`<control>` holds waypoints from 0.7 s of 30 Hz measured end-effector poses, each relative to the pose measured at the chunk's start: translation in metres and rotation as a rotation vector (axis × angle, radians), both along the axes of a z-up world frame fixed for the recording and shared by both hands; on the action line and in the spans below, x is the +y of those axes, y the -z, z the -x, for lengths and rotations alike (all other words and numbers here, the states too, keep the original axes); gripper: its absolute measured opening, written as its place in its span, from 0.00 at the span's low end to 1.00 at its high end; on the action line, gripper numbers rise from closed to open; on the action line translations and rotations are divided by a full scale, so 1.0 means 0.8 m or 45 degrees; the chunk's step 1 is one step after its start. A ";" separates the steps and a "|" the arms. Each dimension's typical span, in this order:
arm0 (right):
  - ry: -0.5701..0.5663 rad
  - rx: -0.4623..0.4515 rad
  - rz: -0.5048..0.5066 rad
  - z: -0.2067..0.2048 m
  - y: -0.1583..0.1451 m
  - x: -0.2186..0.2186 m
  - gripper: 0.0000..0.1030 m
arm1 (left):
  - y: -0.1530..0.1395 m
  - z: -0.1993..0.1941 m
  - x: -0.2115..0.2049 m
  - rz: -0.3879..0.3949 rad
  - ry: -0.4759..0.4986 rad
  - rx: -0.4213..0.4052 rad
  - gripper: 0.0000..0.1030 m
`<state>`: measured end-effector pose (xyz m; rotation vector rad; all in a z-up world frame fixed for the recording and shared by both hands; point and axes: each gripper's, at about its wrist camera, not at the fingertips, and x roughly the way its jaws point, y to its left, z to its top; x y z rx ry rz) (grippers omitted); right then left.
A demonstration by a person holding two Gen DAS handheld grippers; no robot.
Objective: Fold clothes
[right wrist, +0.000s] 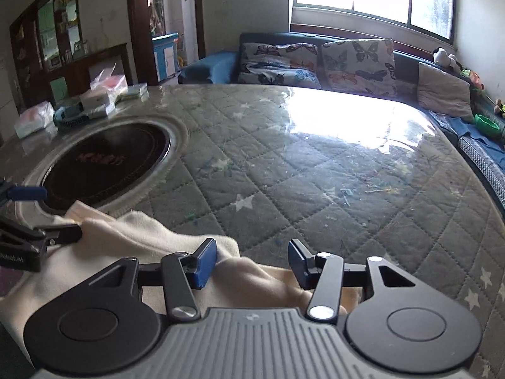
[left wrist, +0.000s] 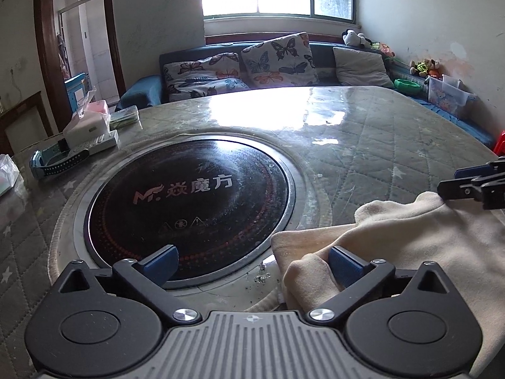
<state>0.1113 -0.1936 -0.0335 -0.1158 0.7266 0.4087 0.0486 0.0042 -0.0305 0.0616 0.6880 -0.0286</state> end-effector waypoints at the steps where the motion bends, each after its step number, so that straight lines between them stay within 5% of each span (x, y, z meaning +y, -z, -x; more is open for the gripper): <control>1: 0.008 -0.011 0.007 0.003 -0.003 -0.002 0.49 | -0.002 0.002 0.001 0.002 0.000 -0.008 1.00; 14: 0.059 -0.079 0.142 0.019 0.000 -0.012 0.55 | -0.011 0.019 0.005 0.003 -0.019 -0.026 1.00; 21: -0.185 -0.166 0.141 0.077 -0.020 0.019 0.63 | -0.010 0.022 0.012 -0.007 -0.032 -0.012 1.00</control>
